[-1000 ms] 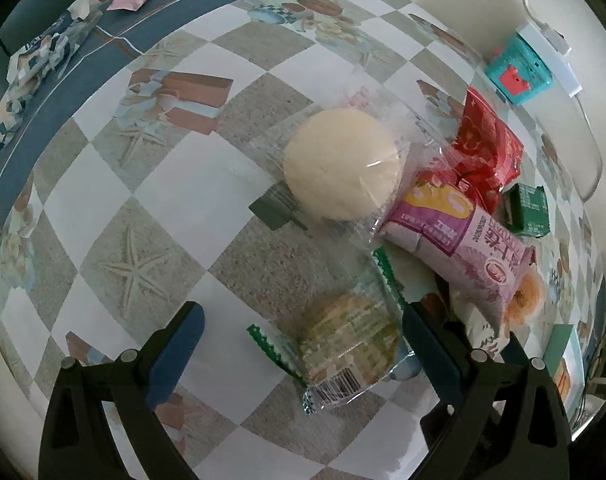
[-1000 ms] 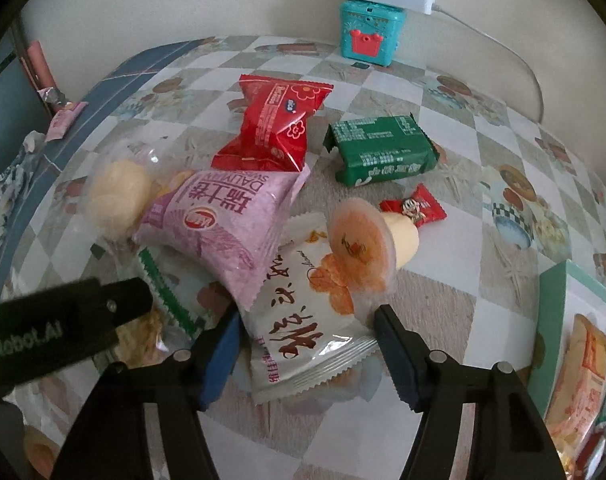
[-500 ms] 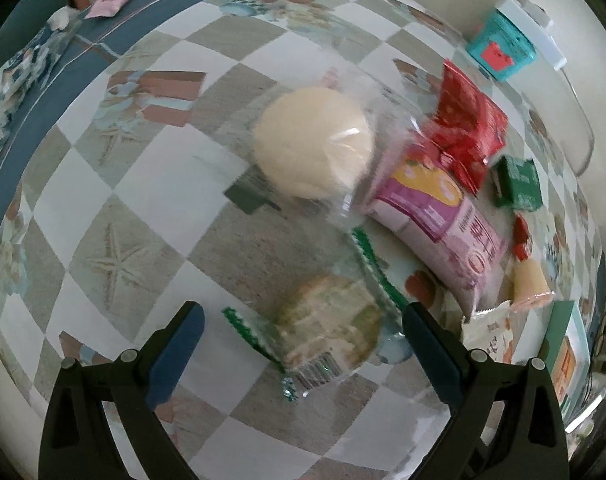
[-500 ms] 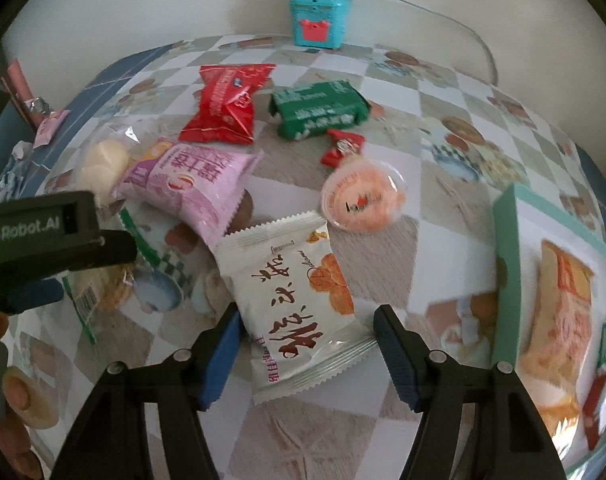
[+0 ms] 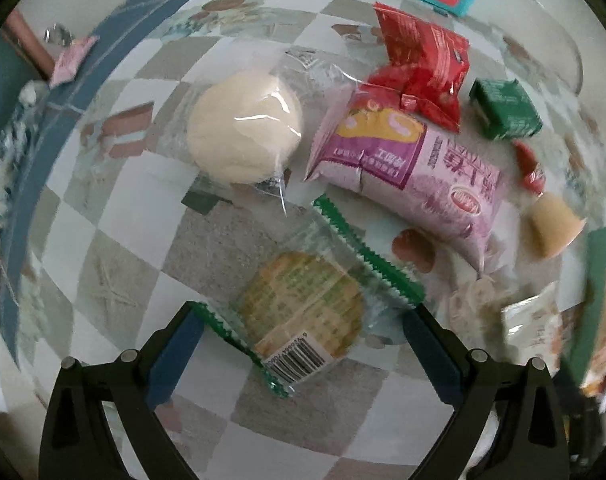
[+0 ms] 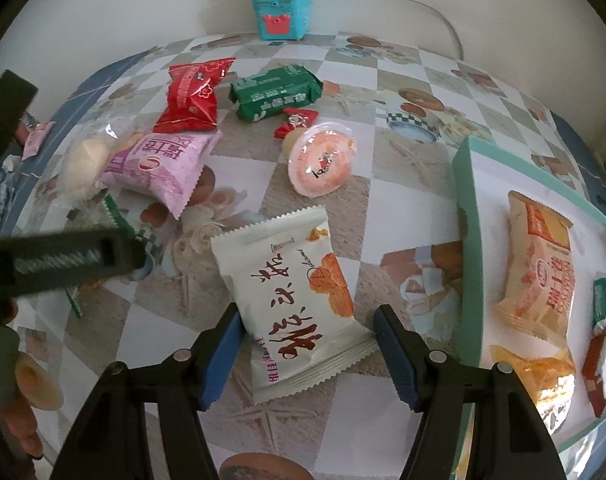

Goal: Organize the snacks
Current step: 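Grasp the green-edged round biscuit pack with the left gripper while the right holds the white bag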

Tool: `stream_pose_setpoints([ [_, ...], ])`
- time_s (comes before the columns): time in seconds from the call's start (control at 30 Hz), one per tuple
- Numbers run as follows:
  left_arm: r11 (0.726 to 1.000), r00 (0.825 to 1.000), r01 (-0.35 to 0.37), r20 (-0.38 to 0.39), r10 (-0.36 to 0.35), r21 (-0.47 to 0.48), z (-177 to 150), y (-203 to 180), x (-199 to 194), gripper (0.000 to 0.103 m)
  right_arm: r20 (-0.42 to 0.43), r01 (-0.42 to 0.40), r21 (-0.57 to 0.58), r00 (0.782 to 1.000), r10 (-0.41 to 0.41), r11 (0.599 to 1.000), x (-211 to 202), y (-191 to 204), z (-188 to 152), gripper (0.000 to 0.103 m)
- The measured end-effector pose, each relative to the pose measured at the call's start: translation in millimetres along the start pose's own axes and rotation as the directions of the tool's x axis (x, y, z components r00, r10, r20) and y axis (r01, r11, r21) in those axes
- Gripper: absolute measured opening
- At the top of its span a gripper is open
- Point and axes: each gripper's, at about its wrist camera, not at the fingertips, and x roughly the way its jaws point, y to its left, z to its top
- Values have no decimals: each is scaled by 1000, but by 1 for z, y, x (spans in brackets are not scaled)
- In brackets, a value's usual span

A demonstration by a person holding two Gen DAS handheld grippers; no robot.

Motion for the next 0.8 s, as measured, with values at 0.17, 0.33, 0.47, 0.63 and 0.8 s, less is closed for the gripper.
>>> stream_pose_setpoints([
  [0.17, 1000, 1000, -21, 14, 21, 22, 0, -18, -5, 100, -2, 6, 5, 1000, -6, 1000, -1, -2, -1, 69],
  [0.33, 999, 1000, -18, 18, 18, 28, -1, -23, -7, 99, -4, 12, 9, 1000, -12, 1000, -2, -2, -2, 69],
  [0.47, 999, 999, -31, 32, 30, 42, 4, -14, -13, 99, -5, 15, 5, 1000, -15, 1000, -2, -1, -2, 69],
  [0.63, 992, 994, -69, 91, 60, 105, 8, -19, -26, 99, -6, 15, 5, 1000, -15, 1000, -3, -1, -3, 69],
  [0.8, 981, 987, -117, 131, 97, 153, 9, -35, -32, 99, -5, 16, 5, 1000, -16, 1000, -3, -1, -3, 69],
])
